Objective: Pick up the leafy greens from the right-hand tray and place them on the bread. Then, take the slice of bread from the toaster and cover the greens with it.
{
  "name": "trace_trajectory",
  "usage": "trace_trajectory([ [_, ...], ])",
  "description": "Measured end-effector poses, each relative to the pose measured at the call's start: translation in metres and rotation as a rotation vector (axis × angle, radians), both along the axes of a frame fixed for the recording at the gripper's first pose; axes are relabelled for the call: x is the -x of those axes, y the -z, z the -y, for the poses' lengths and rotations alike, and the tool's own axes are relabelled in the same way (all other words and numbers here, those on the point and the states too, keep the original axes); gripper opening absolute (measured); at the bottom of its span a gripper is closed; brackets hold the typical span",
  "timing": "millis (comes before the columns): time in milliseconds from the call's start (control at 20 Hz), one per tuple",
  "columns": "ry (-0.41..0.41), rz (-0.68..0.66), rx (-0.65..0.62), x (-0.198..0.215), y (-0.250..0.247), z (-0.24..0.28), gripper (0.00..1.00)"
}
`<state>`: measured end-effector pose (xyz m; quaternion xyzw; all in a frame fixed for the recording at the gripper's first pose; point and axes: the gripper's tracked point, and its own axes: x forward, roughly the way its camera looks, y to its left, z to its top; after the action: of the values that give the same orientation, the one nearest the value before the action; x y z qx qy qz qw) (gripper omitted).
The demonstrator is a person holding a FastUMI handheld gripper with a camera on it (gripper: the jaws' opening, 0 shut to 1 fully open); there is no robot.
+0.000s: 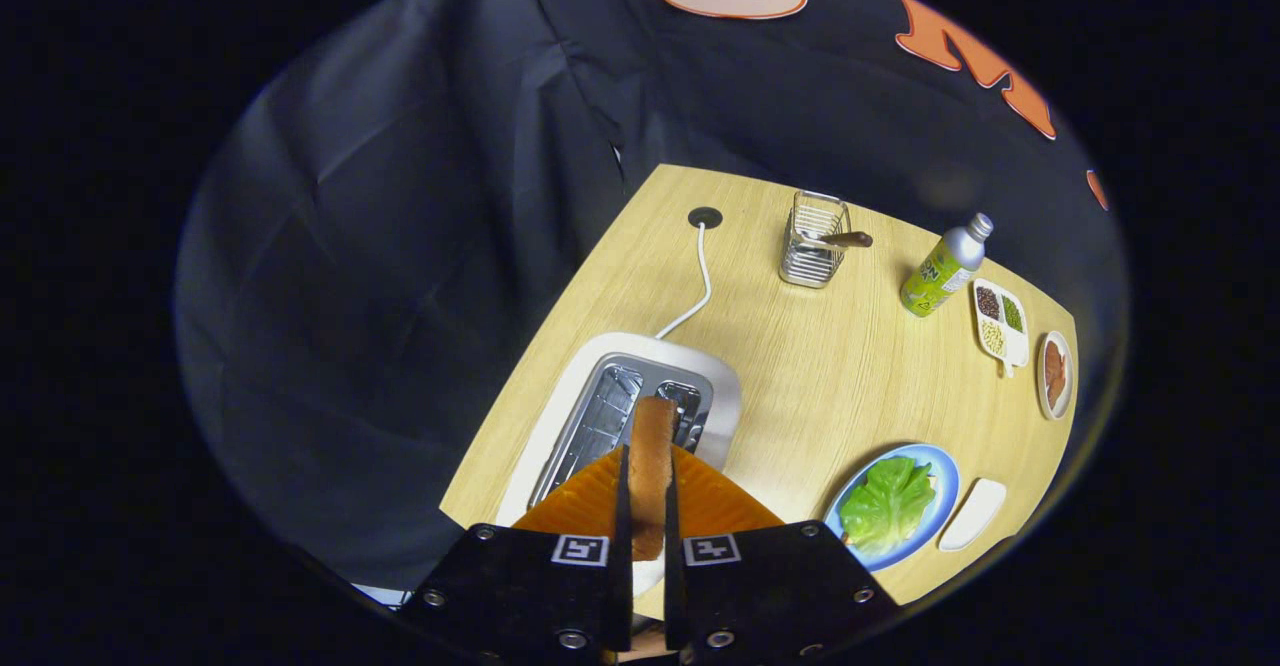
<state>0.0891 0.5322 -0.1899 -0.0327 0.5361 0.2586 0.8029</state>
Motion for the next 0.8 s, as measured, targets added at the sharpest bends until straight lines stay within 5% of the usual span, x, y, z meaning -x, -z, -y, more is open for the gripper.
trace_trajectory([
  [400, -0.023, 0.079, -0.192, 0.004, -0.072, 0.027, 0.13],
  [800, -0.029, 0.126, -0.270, 0.015, -0.081, 0.087, 0.13],
])
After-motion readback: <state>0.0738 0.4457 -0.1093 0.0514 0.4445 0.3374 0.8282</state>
